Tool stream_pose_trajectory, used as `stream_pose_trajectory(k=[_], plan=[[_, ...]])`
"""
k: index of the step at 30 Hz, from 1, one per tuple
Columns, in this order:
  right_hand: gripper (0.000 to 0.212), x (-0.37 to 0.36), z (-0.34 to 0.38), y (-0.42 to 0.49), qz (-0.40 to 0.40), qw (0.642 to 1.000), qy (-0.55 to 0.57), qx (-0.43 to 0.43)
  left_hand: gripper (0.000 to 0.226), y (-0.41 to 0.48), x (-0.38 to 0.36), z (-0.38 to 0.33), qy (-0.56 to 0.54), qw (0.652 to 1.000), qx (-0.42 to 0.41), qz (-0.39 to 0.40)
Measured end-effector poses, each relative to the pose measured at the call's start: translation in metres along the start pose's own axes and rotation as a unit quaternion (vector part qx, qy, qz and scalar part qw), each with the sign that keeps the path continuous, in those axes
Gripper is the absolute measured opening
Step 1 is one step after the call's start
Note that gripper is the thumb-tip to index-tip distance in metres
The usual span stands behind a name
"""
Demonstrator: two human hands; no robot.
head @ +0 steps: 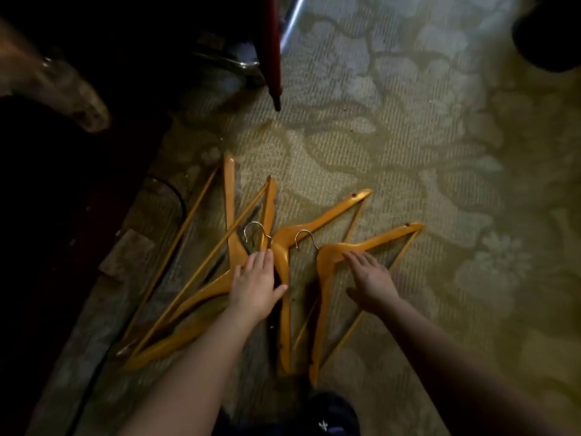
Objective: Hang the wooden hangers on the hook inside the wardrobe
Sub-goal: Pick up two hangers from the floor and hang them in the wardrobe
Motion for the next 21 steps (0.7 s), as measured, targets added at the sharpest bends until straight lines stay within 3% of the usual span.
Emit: stream_pose_trajectory(k=[3, 8, 14, 21], plan=[[0.083, -0.005, -0.008, 0.025, -0.01, 0.999, -0.04, 0.015, 0.092, 0.019, -0.012, -0.003, 0.066, 0.997, -0.013, -0.034], [0.078, -0.019, -0.024, 0.063, -0.016, 0.999, -0.029, 0.01, 0.103, 0.042, -0.031, -0.012, 0.076, 0.993, -0.022, -0.083], [0.064, -0.007, -0.035, 0.076, -0.087, 0.994, -0.05, 0.043, 0.115, 0.063, -0.033, -0.026, 0.048, 0.991, -0.004, -0.125], [0.055, 0.008, -0.038, 0.072, -0.069, 0.994, -0.06, 0.067, 0.105, 0.077, -0.025, -0.038, 0.013, 0.989, 0.036, -0.142]])
Point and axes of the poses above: each hand's wrist, its own y-axis towards the middle knuckle, its own x-axis out of the back of the hand, z = x × y, the point moved 10 cm from there along y, towards the middle knuckle, and after that the axes turned 14 degrees about x, right-handed, at the moved point
